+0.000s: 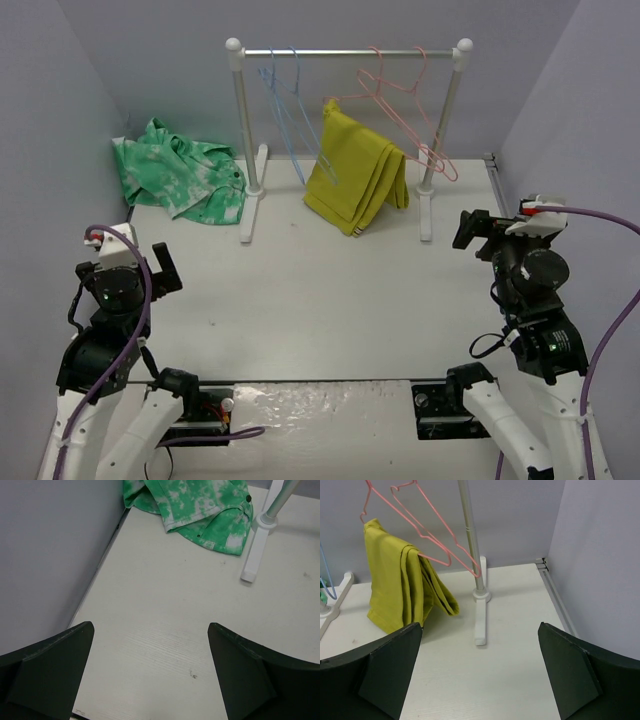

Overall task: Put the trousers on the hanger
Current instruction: Flatten out the trousers at the center of the board.

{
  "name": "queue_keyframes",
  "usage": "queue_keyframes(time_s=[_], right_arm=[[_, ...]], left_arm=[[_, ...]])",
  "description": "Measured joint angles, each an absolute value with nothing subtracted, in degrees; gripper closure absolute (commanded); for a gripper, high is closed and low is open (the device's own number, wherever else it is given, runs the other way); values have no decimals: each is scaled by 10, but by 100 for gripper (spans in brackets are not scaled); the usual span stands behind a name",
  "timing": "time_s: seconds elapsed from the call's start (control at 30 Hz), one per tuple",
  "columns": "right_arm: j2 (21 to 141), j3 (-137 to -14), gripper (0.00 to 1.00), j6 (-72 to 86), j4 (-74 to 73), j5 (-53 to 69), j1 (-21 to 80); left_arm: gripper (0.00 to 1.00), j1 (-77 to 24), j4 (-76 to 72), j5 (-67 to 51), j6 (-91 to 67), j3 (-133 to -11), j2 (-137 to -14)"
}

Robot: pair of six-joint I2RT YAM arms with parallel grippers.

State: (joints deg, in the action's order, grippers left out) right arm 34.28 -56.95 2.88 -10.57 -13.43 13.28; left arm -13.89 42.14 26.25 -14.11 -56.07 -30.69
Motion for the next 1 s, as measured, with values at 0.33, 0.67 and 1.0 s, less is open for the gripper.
queue_keyframes(time_s=[0.33, 0.67, 1.0], right_arm=[[329, -568, 0, 29, -106, -132, 133], [305, -559, 0, 29, -106, -115, 133], [290, -551, 0, 36, -112, -91, 133]], left_arm=[[3, -139, 402, 253, -166, -568, -385], [3, -139, 355, 251, -224, -569, -492], [3, -135, 284, 285, -296, -665, -739]])
